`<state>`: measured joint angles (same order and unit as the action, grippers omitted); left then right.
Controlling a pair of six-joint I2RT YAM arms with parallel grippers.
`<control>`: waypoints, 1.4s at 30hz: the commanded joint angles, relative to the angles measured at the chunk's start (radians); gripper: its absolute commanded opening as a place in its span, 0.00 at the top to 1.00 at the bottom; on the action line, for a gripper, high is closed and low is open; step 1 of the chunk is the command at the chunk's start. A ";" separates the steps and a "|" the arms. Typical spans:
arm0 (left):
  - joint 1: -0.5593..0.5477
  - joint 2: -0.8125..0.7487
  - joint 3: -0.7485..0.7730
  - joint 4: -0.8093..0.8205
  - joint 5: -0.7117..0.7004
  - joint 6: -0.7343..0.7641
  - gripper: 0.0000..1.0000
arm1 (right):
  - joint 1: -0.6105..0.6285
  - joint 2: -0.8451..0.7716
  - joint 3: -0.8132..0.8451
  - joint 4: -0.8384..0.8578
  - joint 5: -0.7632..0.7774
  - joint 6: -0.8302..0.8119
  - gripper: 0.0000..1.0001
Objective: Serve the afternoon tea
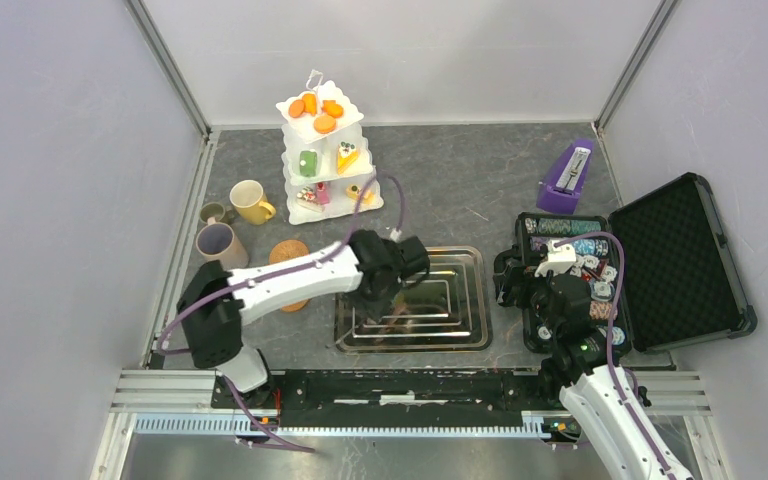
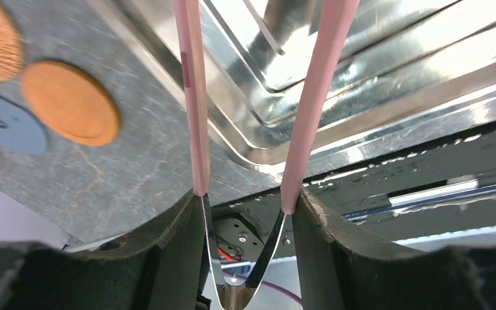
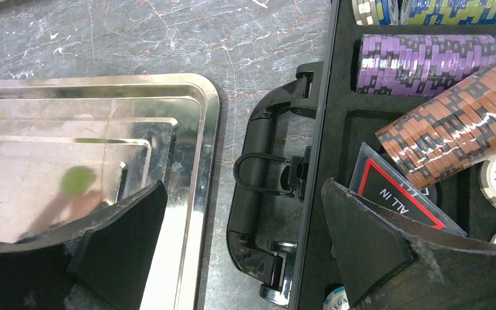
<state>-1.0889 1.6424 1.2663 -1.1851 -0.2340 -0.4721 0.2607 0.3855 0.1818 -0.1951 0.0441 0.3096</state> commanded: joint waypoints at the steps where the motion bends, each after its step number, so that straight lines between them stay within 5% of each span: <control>1: 0.141 -0.152 0.165 -0.096 -0.124 0.071 0.64 | -0.002 0.005 -0.002 0.037 -0.004 0.000 0.02; 7: 0.490 -0.240 0.403 -0.082 -0.103 0.242 0.65 | -0.002 0.014 -0.001 0.040 -0.004 0.000 0.02; 13: 0.696 -0.173 0.560 -0.034 -0.020 0.340 0.66 | -0.001 0.011 0.007 0.031 -0.001 -0.005 0.02; 26: 0.787 0.117 0.860 -0.042 0.057 0.328 0.61 | -0.002 -0.002 0.005 0.025 0.004 0.000 0.02; 42: 0.797 0.149 0.898 -0.064 0.009 0.322 0.38 | -0.001 0.021 0.006 0.034 0.002 -0.004 0.02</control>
<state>-0.2985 1.8061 2.1185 -1.2560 -0.2077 -0.1848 0.2607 0.4015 0.1818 -0.1955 0.0444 0.3096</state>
